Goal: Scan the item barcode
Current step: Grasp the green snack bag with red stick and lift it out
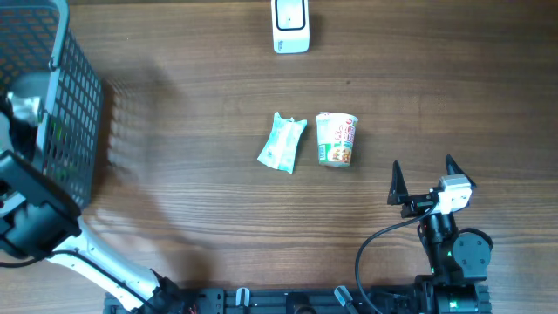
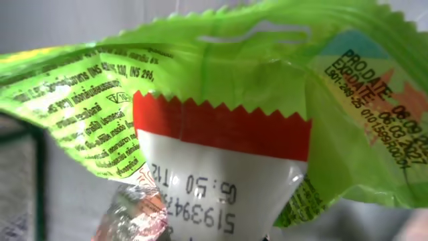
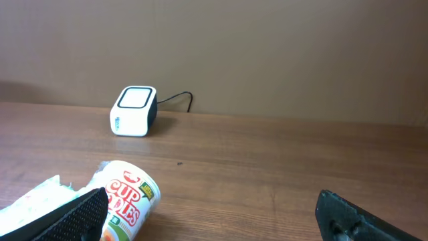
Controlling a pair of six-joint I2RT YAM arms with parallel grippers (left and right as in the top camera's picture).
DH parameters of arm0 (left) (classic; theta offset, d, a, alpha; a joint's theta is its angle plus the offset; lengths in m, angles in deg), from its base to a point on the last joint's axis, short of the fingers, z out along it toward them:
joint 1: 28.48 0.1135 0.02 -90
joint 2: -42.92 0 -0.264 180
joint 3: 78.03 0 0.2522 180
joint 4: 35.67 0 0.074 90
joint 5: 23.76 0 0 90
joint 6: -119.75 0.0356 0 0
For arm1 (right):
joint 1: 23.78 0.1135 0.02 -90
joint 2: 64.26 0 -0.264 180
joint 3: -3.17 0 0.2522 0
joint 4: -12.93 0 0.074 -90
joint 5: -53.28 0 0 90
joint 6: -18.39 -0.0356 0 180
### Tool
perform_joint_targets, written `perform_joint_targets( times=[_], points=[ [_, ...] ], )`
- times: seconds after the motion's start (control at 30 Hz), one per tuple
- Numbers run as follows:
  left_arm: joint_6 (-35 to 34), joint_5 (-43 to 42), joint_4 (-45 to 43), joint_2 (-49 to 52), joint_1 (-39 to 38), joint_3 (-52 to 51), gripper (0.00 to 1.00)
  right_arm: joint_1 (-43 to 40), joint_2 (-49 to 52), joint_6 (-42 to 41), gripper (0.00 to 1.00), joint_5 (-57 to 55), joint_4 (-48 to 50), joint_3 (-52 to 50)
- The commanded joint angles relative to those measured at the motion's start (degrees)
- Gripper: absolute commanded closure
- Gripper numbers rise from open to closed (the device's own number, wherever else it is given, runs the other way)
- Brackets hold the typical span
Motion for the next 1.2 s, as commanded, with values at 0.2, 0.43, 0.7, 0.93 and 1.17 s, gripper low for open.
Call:
perform_joint_targets(
  times=[0.2, 0.43, 0.7, 0.93, 1.17],
  points=[
    [-9.05, 13.31, -2.29, -11.69, -7.8, 20.7, 0.96, -0.28, -0.35, -0.04, 0.01, 0.09, 0.33, -0.04],
    [-18.23, 14.19, -4.55, -23.08, -10.78, 26.77, 0.96, -0.28, -0.35, -0.04, 0.0, 0.07, 0.33, -0.04],
    [-33.86, 13.86, 2.51, -34.32, -23.32, 26.77, 0.96, -0.28, -0.35, -0.04, 0.0, 0.09, 0.33, -0.04],
    [-50.27, 13.84, 19.28, -33.81, -41.42, 26.75, 0.96, -0.28, -0.35, -0.04, 0.0, 0.09, 0.33, -0.04],
    [-58.71, 12.72, 29.46, -25.2, -55.54, 19.17, 0.96, -0.28, -0.35, -0.04, 0.0, 0.07, 0.33, -0.04]
  ],
)
